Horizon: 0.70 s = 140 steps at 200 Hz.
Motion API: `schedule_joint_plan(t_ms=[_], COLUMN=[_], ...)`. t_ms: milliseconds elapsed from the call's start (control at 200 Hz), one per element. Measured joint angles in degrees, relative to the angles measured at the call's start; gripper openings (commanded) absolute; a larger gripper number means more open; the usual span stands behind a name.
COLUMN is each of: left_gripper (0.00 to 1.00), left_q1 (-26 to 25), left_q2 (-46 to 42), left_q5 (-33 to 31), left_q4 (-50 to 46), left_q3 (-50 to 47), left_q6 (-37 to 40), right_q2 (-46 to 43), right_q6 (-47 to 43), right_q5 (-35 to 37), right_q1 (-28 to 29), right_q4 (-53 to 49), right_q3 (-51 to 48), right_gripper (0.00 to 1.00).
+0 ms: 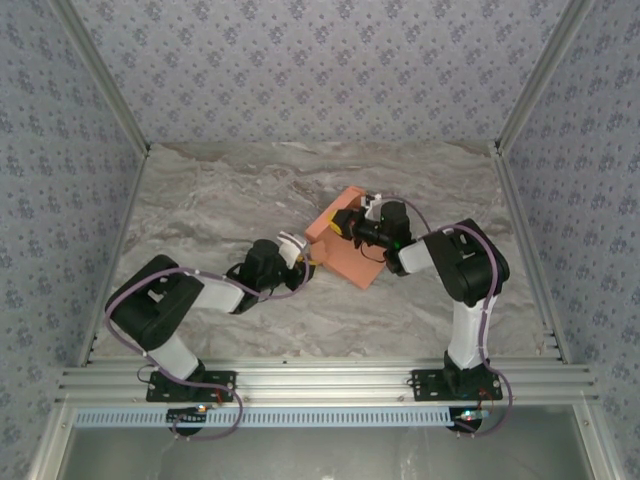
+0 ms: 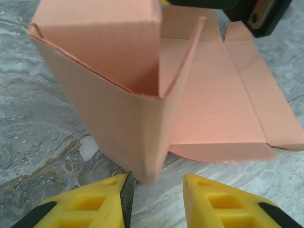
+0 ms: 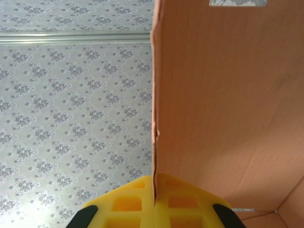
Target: Fold the paper box
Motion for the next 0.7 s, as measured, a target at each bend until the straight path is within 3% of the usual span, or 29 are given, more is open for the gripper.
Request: schedule_joint_plan(t_ms=[280,440,700], left_gripper=[0.31,0.45,0.59], left_q1=[-0.2,-0.8,-2.2], left_q2=[0.9,0.9,3.5], left_q5=[-2.4,-6.5,-13.9], left_q4=[-1.0,-1.5,-1.9], left_q3=[3.0,3.6,5.4], left_q6=[0.3,-0.4,-1.4], right_q2=[0.0,-0.5,-3.1], right_q6=[0.0,0.0,-0.2], right_q5=[2.4,4.8,10.2], right_q1=[1.8,2.3,3.9], right_q4=[1.1,2.1,2.1], right_q3=[-0.8,-2.1,-4.2], right_gripper=[0.03,0.02,0.02])
